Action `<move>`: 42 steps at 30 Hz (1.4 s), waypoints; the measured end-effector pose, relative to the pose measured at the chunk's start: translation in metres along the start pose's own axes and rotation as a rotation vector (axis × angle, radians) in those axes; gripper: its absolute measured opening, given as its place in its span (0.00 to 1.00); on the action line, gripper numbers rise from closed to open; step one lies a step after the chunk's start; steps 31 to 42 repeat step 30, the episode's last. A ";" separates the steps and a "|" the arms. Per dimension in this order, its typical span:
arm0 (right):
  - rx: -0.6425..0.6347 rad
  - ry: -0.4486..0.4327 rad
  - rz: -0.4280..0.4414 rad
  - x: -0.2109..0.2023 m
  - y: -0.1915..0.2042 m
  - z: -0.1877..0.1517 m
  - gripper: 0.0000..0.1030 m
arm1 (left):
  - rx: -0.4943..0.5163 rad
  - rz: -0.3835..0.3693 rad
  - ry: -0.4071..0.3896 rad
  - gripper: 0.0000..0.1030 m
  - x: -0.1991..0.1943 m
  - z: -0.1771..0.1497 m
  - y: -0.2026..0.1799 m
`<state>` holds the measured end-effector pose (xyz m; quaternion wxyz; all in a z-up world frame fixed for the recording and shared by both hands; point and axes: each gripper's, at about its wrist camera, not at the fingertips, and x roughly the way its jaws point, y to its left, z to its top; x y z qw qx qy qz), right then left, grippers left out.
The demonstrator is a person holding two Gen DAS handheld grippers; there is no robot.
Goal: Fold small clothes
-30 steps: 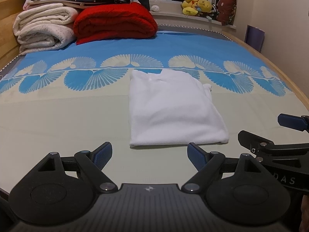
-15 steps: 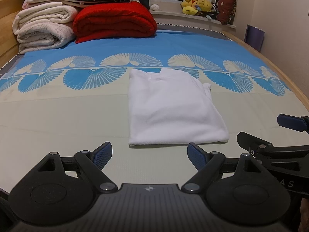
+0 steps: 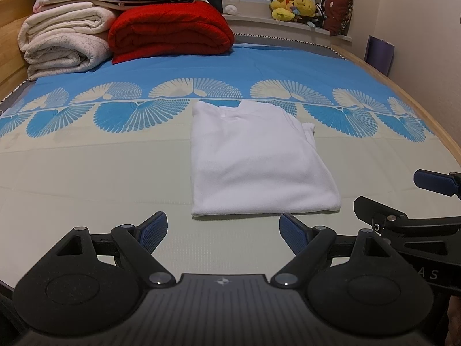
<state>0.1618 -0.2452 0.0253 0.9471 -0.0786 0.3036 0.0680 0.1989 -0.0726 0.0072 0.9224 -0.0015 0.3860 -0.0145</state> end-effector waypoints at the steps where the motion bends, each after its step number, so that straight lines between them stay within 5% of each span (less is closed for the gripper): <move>1: 0.000 0.000 0.001 0.000 0.000 0.000 0.86 | 0.000 0.000 0.001 0.86 0.000 -0.001 0.000; 42: -0.003 0.007 0.001 0.001 0.000 -0.002 0.86 | -0.011 -0.008 0.019 0.86 0.004 -0.003 0.003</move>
